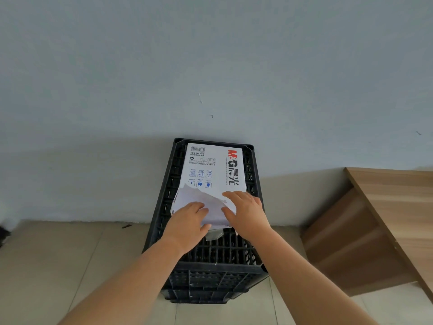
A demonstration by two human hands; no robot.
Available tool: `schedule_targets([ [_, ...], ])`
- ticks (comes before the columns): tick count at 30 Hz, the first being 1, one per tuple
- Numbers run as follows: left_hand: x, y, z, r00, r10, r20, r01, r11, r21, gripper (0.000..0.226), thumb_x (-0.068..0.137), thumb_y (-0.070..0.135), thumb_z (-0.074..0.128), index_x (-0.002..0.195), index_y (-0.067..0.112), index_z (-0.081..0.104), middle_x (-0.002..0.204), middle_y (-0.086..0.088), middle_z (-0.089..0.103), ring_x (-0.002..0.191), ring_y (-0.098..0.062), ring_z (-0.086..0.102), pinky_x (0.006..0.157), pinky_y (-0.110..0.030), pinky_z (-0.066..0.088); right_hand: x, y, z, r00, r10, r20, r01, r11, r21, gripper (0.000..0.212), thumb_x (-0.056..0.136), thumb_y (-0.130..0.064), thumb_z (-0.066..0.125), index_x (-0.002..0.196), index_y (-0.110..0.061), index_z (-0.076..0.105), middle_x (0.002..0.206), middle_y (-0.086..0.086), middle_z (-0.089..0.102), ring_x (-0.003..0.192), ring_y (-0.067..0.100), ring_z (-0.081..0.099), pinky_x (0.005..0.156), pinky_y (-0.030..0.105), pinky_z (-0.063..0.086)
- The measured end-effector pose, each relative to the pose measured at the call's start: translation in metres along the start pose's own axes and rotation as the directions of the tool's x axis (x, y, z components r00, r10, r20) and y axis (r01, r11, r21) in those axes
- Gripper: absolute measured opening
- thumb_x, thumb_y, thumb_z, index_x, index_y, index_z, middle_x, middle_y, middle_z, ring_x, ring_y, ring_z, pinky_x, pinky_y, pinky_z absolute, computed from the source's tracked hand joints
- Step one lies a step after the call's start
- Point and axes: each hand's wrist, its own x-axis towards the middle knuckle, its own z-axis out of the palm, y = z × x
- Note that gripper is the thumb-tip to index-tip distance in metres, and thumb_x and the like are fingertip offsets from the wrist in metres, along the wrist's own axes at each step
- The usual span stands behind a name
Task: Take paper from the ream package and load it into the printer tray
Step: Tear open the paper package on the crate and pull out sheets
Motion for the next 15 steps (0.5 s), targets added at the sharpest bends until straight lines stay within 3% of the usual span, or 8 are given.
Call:
schedule_targets([
  [9, 0.035, 0.003, 0.006, 0.989, -0.061, 0.136, 0.045, 0.992, 0.114, 0.036, 0.097, 0.030, 0.042, 0.125, 0.012, 0.055, 0.128, -0.005, 0.051, 0.119, -0.020, 0.045, 0.097, -0.036, 0.046, 0.001, 0.004, 0.000, 1.000, -0.002, 0.003, 0.002, 1.000, 0.018, 0.044, 0.095, -0.037, 0.054, 0.137, -0.027, 0.049, 0.134, -0.006, 0.057, 0.126, 0.018, 0.047, 0.108, 0.040, 0.028],
  [15, 0.036, -0.008, 0.017, 0.983, -0.002, 0.183, -0.028, 0.987, 0.157, 0.035, 0.096, 0.020, 0.046, 0.129, 0.010, 0.054, 0.132, -0.008, 0.049, 0.123, -0.024, 0.042, 0.099, -0.041, 0.046, 0.002, 0.003, 0.000, 1.000, -0.002, 0.019, 0.001, 1.000, 0.012, 0.044, 0.095, -0.037, 0.054, 0.137, -0.027, 0.048, 0.135, -0.006, 0.056, 0.127, 0.018, 0.046, 0.108, 0.041, 0.029],
])
